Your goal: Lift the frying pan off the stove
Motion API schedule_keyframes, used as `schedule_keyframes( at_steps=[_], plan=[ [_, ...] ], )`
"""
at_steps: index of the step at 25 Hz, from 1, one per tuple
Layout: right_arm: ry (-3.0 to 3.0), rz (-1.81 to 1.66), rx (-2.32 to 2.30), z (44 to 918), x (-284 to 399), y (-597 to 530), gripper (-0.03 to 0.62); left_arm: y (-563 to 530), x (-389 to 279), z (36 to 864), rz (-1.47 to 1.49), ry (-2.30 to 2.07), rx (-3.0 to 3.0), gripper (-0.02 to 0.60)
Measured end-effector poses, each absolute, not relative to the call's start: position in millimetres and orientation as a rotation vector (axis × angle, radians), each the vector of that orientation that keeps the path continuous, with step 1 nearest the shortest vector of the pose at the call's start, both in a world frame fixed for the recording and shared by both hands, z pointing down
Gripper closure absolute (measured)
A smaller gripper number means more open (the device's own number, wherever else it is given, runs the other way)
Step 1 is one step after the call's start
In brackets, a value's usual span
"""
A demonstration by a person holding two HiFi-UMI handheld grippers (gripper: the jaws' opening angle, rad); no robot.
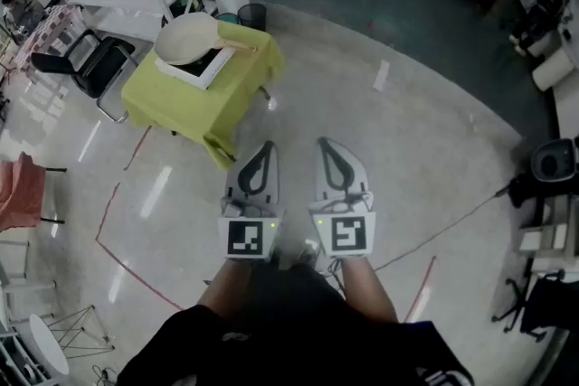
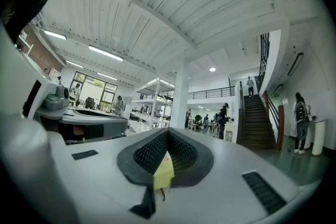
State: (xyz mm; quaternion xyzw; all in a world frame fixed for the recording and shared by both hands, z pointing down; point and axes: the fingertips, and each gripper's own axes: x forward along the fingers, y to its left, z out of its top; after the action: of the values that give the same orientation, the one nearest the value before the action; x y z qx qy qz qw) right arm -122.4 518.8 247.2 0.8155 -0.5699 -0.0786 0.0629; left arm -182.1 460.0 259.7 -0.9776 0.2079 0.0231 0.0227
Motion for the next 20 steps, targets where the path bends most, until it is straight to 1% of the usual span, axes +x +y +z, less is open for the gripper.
schedule_keyframes(
  at_steps=[7, 10, 13, 20],
  plan=[
    [-1.714, -0.216, 2.481, 257.0, -137.5, 474.4, 0.579, 411.3, -193.8, 275.5, 0.061, 0.593, -3.103, 0.538],
    [-1.708, -0.125, 2.457, 275.2, -147.8, 463.7, 0.579, 396.7, -200.7, 287.3, 0.025, 0.591, -3.107, 0.538],
    [-1.689, -0.069, 2.445, 279.1, -151.7, 455.1, 0.579, 385.2, -197.5, 284.3, 0.010, 0.563, -3.111, 0.538],
    [-1.667, -0.066, 2.461, 286.7, -160.6, 412.6, 0.579, 348.8, -195.9, 287.3, 0.039, 0.472, -3.103, 0.538]
  ],
)
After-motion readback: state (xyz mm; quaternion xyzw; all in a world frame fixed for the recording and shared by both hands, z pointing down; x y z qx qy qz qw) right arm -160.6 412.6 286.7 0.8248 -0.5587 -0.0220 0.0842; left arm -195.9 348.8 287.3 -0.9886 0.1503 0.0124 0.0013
